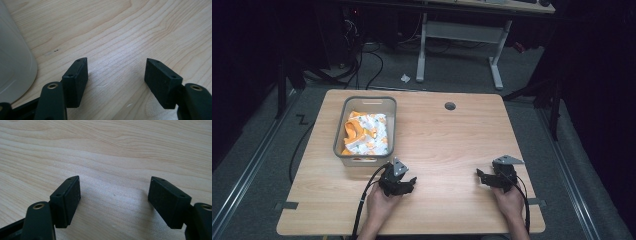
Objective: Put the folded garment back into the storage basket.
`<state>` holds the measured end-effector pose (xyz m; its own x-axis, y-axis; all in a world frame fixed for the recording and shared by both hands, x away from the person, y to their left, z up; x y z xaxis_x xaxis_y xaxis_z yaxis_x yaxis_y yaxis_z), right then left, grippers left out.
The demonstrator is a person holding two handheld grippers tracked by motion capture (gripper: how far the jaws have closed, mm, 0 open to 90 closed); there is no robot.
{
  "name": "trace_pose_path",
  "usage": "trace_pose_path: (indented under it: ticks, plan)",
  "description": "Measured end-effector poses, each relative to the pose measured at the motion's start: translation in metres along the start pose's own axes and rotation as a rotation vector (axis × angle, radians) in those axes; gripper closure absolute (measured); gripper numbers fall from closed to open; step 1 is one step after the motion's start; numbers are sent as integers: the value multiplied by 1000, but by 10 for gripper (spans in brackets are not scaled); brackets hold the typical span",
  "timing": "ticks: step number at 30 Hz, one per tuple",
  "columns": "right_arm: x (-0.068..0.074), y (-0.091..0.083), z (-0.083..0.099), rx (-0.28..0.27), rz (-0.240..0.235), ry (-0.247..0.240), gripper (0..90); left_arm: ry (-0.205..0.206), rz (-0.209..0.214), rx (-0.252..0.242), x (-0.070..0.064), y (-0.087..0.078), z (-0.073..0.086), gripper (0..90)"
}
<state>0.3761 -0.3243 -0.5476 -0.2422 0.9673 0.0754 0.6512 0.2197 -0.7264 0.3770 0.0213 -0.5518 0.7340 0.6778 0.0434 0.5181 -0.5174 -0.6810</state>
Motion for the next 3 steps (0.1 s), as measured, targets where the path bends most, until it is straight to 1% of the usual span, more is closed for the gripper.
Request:
trace_pose_path:
  ticks: [3]
  plan:
    - [0,0,0,0,0,0,264,1,2,-1,0,0,0,349]
Point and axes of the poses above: each handheld gripper's, and its own axes: y roughly forward along the jaws, z roughly out of its underside, x roughly to its left, the point moved 4 cm from there along y, roughly forward along the jaws, and after that the axes turned 7 degrees about y, right-handed, at the moved point
